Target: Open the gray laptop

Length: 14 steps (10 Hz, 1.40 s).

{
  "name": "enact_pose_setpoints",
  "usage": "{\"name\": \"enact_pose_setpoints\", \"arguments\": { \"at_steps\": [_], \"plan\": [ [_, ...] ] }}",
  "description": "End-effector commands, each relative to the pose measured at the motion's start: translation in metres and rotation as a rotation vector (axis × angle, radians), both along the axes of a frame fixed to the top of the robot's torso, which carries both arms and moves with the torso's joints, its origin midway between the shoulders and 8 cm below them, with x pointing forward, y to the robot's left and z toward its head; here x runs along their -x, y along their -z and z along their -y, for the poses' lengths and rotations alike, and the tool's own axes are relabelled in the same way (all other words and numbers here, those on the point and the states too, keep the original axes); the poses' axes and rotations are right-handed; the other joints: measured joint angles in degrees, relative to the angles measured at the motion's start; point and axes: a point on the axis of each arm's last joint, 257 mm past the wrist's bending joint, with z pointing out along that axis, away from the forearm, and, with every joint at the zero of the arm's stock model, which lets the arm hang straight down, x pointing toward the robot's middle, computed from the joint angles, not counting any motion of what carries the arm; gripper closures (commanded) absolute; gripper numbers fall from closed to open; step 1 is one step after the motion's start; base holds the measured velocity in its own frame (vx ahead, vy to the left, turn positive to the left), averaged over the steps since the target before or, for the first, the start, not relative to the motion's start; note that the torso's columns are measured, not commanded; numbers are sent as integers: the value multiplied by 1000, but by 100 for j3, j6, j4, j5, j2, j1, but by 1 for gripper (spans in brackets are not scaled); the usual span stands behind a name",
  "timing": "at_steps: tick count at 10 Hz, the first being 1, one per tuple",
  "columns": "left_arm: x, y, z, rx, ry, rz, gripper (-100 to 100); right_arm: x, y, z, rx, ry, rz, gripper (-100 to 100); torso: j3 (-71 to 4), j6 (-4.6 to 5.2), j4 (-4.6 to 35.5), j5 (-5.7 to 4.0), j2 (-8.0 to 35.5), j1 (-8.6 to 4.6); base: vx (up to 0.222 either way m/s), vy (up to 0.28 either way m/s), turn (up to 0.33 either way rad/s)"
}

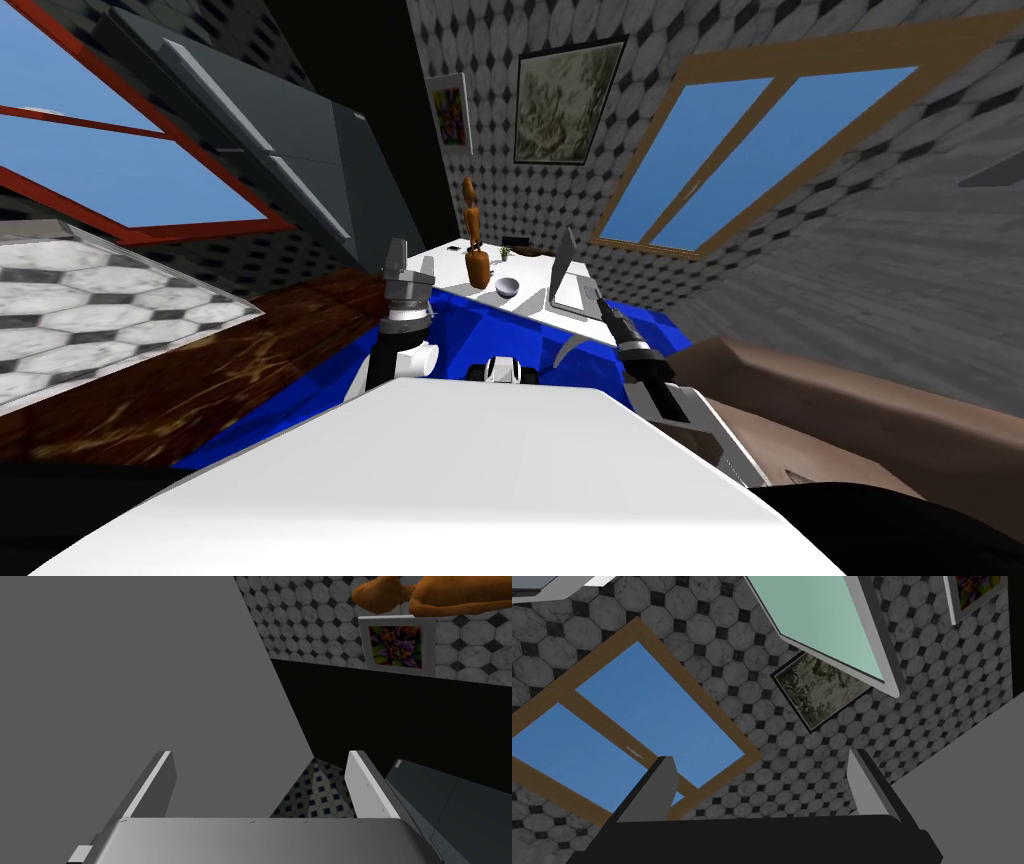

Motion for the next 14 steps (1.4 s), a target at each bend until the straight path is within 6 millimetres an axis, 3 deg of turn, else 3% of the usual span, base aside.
{"name": "enact_pose_setpoints", "arguments": {
  "at_steps": [1, 6, 7, 14],
  "plan": [
    [0, 0, 0, 0, 0, 0, 0, 3, 12, 30, 156, 57, -74, -100, -2, 0, -1, 1, -3, 3, 116, 173, 13],
    [0, 0, 0, 0, 0, 0, 0, 8, 19, 92, 468, 158, -203, -100, 4, 0, 2, 2, 7, 6, 98, 194, 15],
    [0, 0, 0, 0, 0, 0, 0, 8, 19, 92, 468, 158, -203, -100, 2, 0, 1, 2, 3, 8, 81, 134, -3],
    [0, 0, 0, 0, 0, 0, 0, 9, -7, 168, 885, 271, -324, -100, -2, 0, -1, 1, -2, -2, 84, 152, 13]
  ]
}}
